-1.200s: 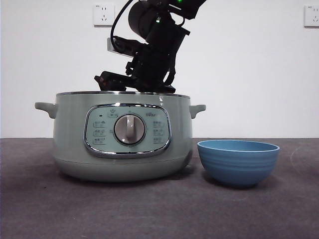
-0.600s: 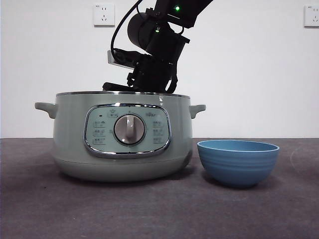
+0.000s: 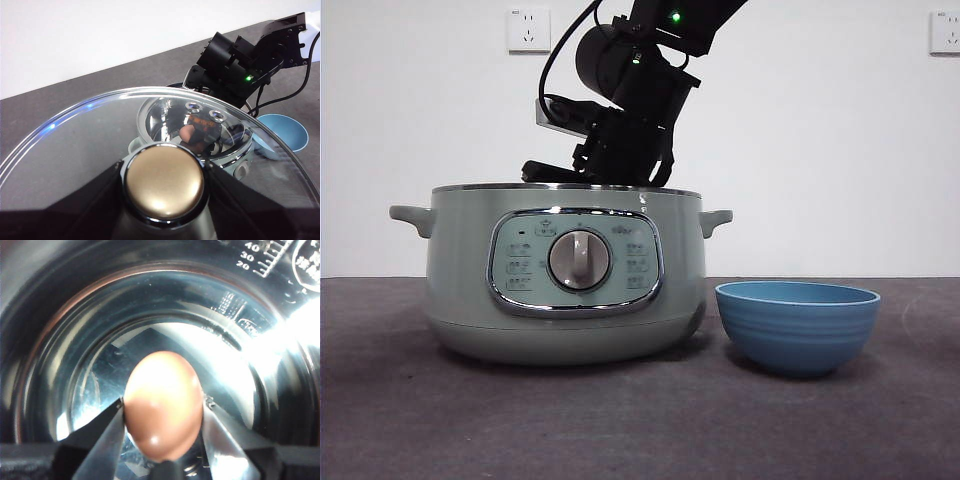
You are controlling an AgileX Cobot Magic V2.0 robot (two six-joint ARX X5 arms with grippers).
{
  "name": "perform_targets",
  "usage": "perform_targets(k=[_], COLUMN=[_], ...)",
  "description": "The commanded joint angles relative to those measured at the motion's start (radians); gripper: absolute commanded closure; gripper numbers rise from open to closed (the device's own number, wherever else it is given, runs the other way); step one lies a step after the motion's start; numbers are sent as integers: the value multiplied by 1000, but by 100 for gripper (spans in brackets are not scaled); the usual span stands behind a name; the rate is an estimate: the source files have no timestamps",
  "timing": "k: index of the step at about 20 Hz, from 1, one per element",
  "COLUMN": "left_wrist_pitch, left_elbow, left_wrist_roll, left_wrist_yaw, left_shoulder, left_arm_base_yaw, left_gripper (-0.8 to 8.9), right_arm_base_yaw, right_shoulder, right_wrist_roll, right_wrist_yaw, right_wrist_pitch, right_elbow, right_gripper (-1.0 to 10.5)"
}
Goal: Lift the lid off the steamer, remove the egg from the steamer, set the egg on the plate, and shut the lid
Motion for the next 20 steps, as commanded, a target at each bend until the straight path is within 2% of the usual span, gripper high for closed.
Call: perform_targets(k=[1,4,6,7,9,13,14,16,17,20], left_wrist_pitch=[65,104,130,141,175,246,257,279,299,367], left_elbow=[5,5,5,5,5,5,5,5,5,5], left_wrist_roll=[1,1,1,1,1,1,1,2,1,1], left_wrist_yaw=[1,3,23,43,64,111,112,133,141,165], left_shoulder=[-8,-4,13,29,69,140,160,198,215,276], left_arm_base_yaw=[1,1,1,1,0,0,0,0,0,-1], left_gripper=[822,822,822,822,822,822,822,822,822,822], right_arm_base_yaw=[3,2,-2,-13,-68,-183,-218,-277,-295,-315], right_shoulder=[-82,-273,-421,-492,-594,-650,-650,-650,-650,-650], right_wrist_roll=[5,7,6,7,23,6,-7,-21,-21,-27], right_wrist_yaw=[4,17,133,163,161,152,125,-6,-31,-30], right_wrist_pitch=[8,-42,-145,-211,-320,-504,-539,-545,-532,-454], right_elbow=[-2,-2,-2,-2,-2,-2,-5,-40,-72,-215], right_gripper=[963,963,963,963,964,964,964,964,964,964])
